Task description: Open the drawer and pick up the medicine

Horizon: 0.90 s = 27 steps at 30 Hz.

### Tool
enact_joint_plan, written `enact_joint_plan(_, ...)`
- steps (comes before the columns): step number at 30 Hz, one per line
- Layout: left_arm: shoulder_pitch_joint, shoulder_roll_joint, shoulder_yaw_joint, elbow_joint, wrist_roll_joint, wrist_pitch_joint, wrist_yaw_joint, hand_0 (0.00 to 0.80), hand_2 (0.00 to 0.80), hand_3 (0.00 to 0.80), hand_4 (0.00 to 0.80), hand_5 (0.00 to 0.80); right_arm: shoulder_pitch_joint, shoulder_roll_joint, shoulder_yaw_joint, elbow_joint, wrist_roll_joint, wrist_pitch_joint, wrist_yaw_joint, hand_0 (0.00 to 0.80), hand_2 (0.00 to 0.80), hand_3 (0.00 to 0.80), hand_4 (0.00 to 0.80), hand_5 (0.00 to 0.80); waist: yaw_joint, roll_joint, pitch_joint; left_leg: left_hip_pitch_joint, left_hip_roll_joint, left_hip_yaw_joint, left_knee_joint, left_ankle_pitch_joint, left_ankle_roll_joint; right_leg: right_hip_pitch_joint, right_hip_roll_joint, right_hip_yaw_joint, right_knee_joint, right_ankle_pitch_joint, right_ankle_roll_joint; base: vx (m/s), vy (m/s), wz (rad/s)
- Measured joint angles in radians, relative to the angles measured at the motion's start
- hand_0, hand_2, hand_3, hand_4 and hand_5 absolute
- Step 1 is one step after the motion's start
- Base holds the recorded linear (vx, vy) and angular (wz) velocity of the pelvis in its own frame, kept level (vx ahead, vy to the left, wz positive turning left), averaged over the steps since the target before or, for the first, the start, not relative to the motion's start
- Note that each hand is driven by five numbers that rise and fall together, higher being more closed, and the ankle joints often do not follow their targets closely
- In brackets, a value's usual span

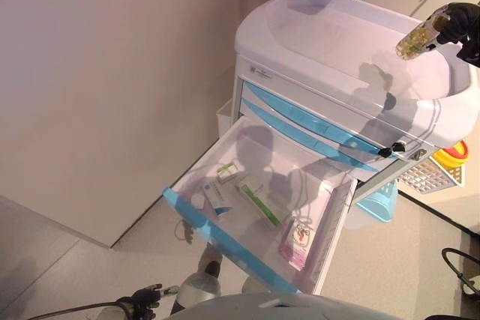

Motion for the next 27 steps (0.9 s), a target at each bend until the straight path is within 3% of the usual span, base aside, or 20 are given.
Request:
enact_joint_plan(5, 0.000, 0.000, 0.002, 0.001, 0.001, 0.000, 0.000, 0.000, 0.000, 0.000, 0.000, 0.000, 0.000, 0.006, -0.001, 0.000, -0.026, 0.004, 0.113, 0.800, 0.800, 0.800, 0.800, 0.800, 0.011, -0.012, 0.007, -0.001, -0.001, -0.002, 0.000, 0.001, 0.000, 0.001, 0.000, -0.003, 0.000, 0.000, -0.001, 0.006, 0.002, 0.00)
enact_joint_plan(11, 0.000, 0.000, 0.002, 0.006, 0.002, -0.003, 0.001, 0.000, 0.000, 0.000, 0.000, 0.000, 0.006, 0.034, -0.005, 0.000, -0.044, 0.016, 0.167, 0.800, 0.800, 0.800, 0.800, 0.800, 0.015, -0.013, 0.007, -0.001, -0.003, -0.003, 0.000, 0.001, 0.000, 0.001, 0.002, -0.004, 0.000, 0.000, 0.000, 0.000, 0.000, 0.00)
enact_joint_plan(27, 0.000, 0.000, 0.002, 0.005, 0.002, -0.023, 0.001, 0.000, 0.000, 0.000, 0.000, 0.000, 0.059, 0.048, -0.054, 0.000, -0.070, 0.001, 0.156, 0.800, 0.800, 0.800, 0.800, 0.800, 0.015, -0.014, 0.007, -0.004, -0.003, -0.004, 0.000, 0.001, 0.001, -0.002, -0.002, -0.004, 0.000, 0.000, 0.000, 0.000, 0.000, 0.00)
